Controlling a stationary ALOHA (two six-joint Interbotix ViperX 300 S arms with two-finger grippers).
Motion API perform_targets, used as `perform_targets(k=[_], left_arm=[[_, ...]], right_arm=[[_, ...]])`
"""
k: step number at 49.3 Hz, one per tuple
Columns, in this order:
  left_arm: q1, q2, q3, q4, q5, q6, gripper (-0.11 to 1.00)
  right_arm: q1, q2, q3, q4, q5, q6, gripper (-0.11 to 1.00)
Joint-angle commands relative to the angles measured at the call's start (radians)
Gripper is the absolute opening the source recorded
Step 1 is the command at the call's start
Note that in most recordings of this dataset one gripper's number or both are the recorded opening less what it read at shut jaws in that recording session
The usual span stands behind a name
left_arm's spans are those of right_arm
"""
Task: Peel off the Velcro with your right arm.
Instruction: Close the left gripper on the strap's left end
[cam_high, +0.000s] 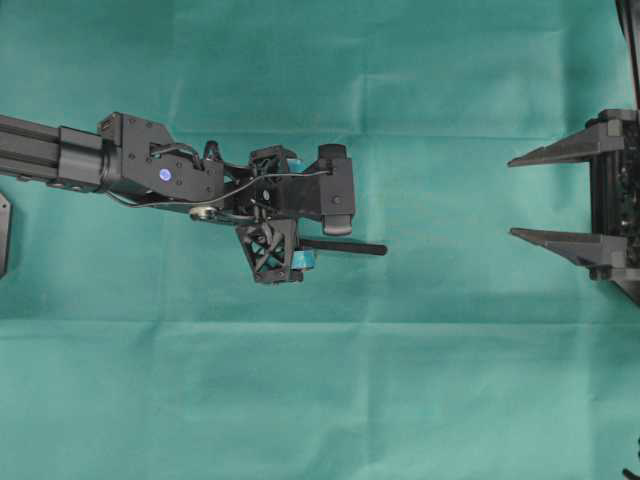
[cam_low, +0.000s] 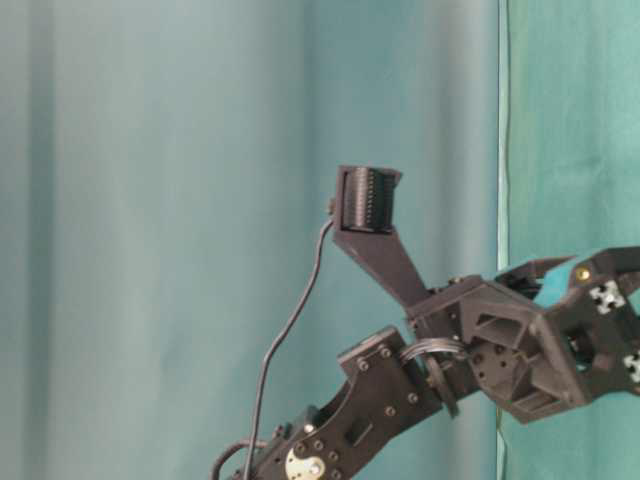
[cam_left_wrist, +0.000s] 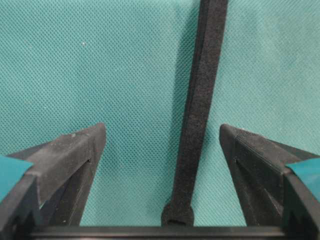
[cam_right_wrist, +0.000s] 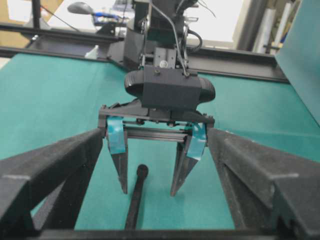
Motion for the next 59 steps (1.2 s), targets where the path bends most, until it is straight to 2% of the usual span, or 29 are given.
perform_targets(k=[1,30,33,41,45,59], left_arm=[[0.003,-0.011,-0.025,0.002,-0.005,0.0,0.96],[-0.011,-0.005,-0.023,0.002,-0.005,-0.005,0.87],[-0.014,-0.005,-0.025,0.0,-0.005,-0.005,0.76],[-0.018,-0.006,-0.026,0.0,-0.003,-0.003,0.29],[-0.018,-0.009,-0.025,0.0,0.002,-0.003,0.11],[-0.02,-0.035,-0.018,0.002,0.008,-0.003,0.1]], right_arm=[[0.0,0.006,-0.011,-0.002,-0.012,0.002,0.81],[0.0,0.008,-0.011,-0.002,-0.017,0.002,0.81],[0.0,0.008,-0.011,-0.002,-0.017,0.002,0.81],[-0.002,0.008,-0.011,-0.002,-0.017,0.002,0.81],[0.0,0.008,-0.011,-0.002,-0.017,0.002,0.81],[0.0,0.008,-0.008,-0.002,-0.017,0.002,0.81]])
